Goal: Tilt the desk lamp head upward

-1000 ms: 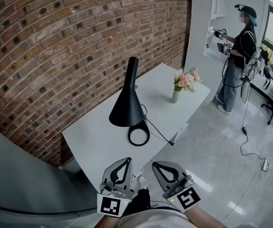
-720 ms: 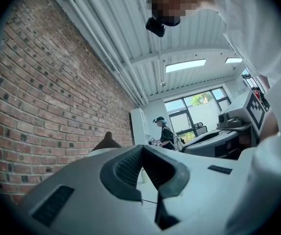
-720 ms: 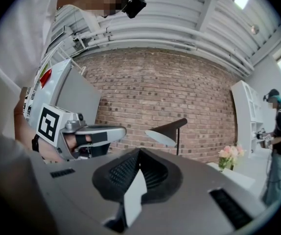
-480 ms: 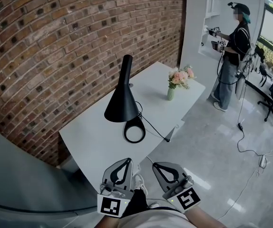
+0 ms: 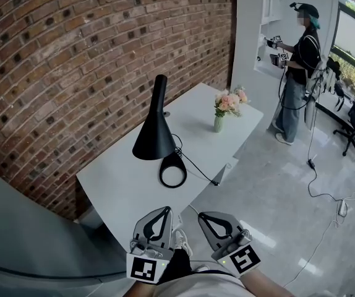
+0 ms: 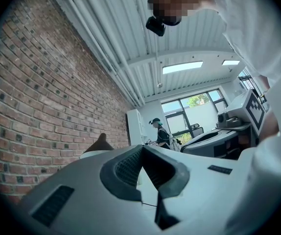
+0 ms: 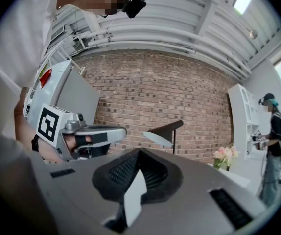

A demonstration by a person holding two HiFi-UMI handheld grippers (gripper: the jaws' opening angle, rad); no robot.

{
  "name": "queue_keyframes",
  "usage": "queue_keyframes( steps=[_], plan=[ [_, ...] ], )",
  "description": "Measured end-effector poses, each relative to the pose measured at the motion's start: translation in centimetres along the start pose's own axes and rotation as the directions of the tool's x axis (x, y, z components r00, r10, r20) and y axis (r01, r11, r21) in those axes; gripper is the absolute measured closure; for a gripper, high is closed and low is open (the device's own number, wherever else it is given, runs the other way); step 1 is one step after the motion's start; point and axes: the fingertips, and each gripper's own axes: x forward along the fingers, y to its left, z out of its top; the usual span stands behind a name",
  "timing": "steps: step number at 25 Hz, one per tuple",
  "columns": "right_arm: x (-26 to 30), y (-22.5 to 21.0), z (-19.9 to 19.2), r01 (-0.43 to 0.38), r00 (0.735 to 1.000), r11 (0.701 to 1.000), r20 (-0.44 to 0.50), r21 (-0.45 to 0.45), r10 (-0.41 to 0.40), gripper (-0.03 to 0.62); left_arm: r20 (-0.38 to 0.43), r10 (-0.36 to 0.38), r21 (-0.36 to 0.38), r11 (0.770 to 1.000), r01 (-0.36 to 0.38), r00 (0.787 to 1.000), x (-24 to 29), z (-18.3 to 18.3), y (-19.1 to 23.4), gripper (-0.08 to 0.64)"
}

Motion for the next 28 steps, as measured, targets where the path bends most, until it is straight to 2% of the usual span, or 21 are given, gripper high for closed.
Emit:
queue_keyframes(
  steps=[28],
  plan=[
    [-2.4, -0.4, 0.1, 0.042, 0.999, 0.999, 0.014, 0.01, -0.042, 0.575, -0.011, -0.052, 0.002, 0.999, 0.052, 0.999, 0.0, 0.1, -2.4, 0.552]
  ],
)
